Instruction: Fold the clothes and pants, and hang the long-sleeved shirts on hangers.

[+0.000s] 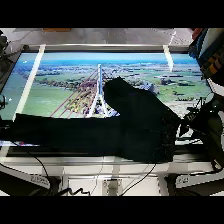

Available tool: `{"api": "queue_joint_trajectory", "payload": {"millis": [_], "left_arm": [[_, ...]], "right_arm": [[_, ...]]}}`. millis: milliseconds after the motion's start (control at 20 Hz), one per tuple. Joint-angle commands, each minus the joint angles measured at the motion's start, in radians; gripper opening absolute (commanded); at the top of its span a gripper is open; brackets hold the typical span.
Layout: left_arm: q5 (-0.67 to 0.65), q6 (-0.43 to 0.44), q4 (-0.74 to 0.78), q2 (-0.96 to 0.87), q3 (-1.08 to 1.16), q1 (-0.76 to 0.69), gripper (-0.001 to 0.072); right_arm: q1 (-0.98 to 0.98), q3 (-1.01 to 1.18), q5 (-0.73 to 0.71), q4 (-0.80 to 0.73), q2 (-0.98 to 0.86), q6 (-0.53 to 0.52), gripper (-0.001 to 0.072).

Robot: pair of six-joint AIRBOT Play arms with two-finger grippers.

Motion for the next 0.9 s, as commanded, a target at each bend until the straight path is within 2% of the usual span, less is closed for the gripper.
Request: {"api": "queue_joint_trajectory", "payload": {"millis": [0, 300, 350, 450, 500, 650, 700, 800, 850], "left_arm": [[0.064, -0.058, 0.050, 0.025, -0.091, 0.055, 0.0027], [0.211, -0.120, 0.064, 0.053, -0.091, 0.074, 0.0030], [0.216, -0.120, 0.063, 0.051, -0.091, 0.074, 0.0096], [0.219, -0.120, 0.065, 0.051, -0.091, 0.072, 0.0676], [0.219, -0.120, 0.065, 0.051, -0.090, 0.072, 0.0698], [0.208, -0.127, 0.087, 0.055, -0.087, 0.064, 0.0693], [0.208, -0.156, 0.094, 0.059, -0.079, 0.060, 0.0678], [0.220, -0.169, 0.093, 0.069, -0.037, 0.035, 0.0559], [0.240, -0.179, 0.086, 0.078, -0.006, 0.018, 0.0558]], "right_arm": [[0.000, 0.062, -0.002, 0.000, 0.001, 0.002, 0.0568], [0.000, 0.063, -0.003, 0.015, 0.001, 0.011, 0.0568], [0.001, 0.063, -0.003, 0.027, 0.001, 0.018, 0.0568], [0.000, 0.063, -0.003, 0.050, 0.001, 0.018, 0.0568], [0.001, 0.063, -0.003, 0.053, 0.001, 0.018, 0.0568], [0.000, 0.063, -0.012, 0.052, 0.001, 0.018, 0.0567], [0.001, 0.063, -0.029, 0.054, 0.001, 0.018, 0.0566], [0.001, 0.063, -0.066, 0.074, 0.001, 0.018, 0.0546], [0.001, 0.063, -0.092, 0.085, 0.001, 0.018, 0.0546]]}}
